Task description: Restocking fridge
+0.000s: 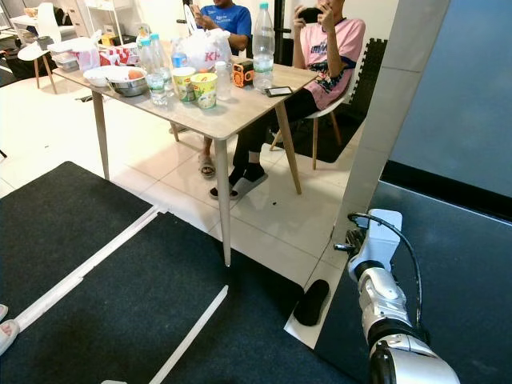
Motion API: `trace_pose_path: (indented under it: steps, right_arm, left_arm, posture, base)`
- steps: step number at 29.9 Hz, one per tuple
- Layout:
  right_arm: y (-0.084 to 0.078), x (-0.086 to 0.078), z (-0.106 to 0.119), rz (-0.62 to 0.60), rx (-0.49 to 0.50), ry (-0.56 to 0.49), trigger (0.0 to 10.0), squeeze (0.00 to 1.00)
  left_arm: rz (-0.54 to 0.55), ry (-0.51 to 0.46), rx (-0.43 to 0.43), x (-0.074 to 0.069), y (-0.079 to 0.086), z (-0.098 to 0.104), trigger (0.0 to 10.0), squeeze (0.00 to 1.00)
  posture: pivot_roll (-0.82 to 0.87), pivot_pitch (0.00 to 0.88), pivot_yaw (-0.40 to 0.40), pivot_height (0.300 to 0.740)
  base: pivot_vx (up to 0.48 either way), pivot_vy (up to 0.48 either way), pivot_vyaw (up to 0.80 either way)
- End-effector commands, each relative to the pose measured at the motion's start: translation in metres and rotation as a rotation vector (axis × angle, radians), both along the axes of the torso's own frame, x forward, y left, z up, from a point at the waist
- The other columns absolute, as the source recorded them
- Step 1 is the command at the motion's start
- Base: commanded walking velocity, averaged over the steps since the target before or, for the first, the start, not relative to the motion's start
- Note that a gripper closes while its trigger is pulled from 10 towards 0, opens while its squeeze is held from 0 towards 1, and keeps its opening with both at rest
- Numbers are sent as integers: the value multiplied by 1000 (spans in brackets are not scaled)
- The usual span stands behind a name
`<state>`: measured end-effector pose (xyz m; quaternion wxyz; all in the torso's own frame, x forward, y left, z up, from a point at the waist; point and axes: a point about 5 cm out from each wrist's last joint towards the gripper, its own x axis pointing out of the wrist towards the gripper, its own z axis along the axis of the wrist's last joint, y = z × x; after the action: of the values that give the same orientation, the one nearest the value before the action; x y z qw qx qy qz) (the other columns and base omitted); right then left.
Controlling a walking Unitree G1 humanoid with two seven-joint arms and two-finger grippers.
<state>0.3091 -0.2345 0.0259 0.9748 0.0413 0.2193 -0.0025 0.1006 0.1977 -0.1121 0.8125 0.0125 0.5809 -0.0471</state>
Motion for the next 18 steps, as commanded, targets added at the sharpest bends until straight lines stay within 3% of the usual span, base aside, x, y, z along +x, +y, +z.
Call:
trace_pose_path:
  steps: [1, 2, 4, 5, 6, 7, 10, 11, 13, 14, 15, 18]
  right_arm:
    - [16, -37, -44, 91, -1, 216, 10000, 0]
    - [16, -37, -44, 91, -1, 216, 10000, 0]
    - [18, -64, -66, 115, -31, 324, 10000, 0]
    - [18, -64, -66, 115, -31, 324, 10000, 0]
    - [16, -98, -88, 128, -71, 461, 10000, 0]
    - [13, -119, -100, 125, -93, 539, 10000, 0]
    - [6, -157, -116, 98, -107, 664, 10000, 0]
    - [6, -157, -116, 98, -107, 664, 10000, 0]
    - [2, -177, -122, 92, -116, 728, 10000, 0]
    - [2, -177, -122, 92, -116, 728, 10000, 0]
    - [-2, -195, -127, 97, -133, 786, 10000, 0]
    - [-2, -197, -128, 98, -137, 788, 10000, 0]
  left_arm:
    - [-11, 29, -38, -7, -12, -3, 10000, 0]
    - [-11, 29, -38, -7, -12, -3, 10000, 0]
    - [-14, 30, -40, -7, -12, -3, 10000, 0]
    - [-14, 30, -40, -7, -12, -3, 10000, 0]
    - [-14, 26, -40, -7, -12, -3, 10000, 0]
    - [-15, 24, -39, -7, -12, -3, 10000, 0]
    - [-19, 20, -36, -6, -11, -3, 10000, 0]
    - [-19, 20, -36, -6, -11, -3, 10000, 0]
    - [-24, 19, -30, -6, -10, -3, 10000, 0]
    - [-24, 19, -30, -6, -10, -3, 10000, 0]
    - [-22, 16, -13, -6, -6, -2, 10000, 0]
    - [0, 12, 13, -6, 1, -1, 10000, 0]
  posture:
    - [-47, 0, 19, 740]
    - [-47, 0, 19, 740]
    - [-42, 0, 19, 740]
    - [-42, 0, 19, 740]
    - [-42, 0, 19, 740]
    - [-40, 0, 22, 740]
    - [-40, 0, 22, 740]
    - [-40, 0, 22, 740]
    - [-42, 0, 31, 740]
    - [-42, 0, 31, 740]
    - [-49, 0, 35, 740]
    - [-56, 0, 39, 740]
  base:
    - [0, 0, 0]
    - [0, 0, 0]
    - [0, 0, 0]
    - [0, 0, 0]
    - [0, 0, 781]
    - [0, 0, 775]
    - [0, 0, 775]
    - [0, 0, 775]
    - [0, 0, 775]
    - [0, 0, 775]
    - [0, 0, 775]
    - [0, 0, 775]
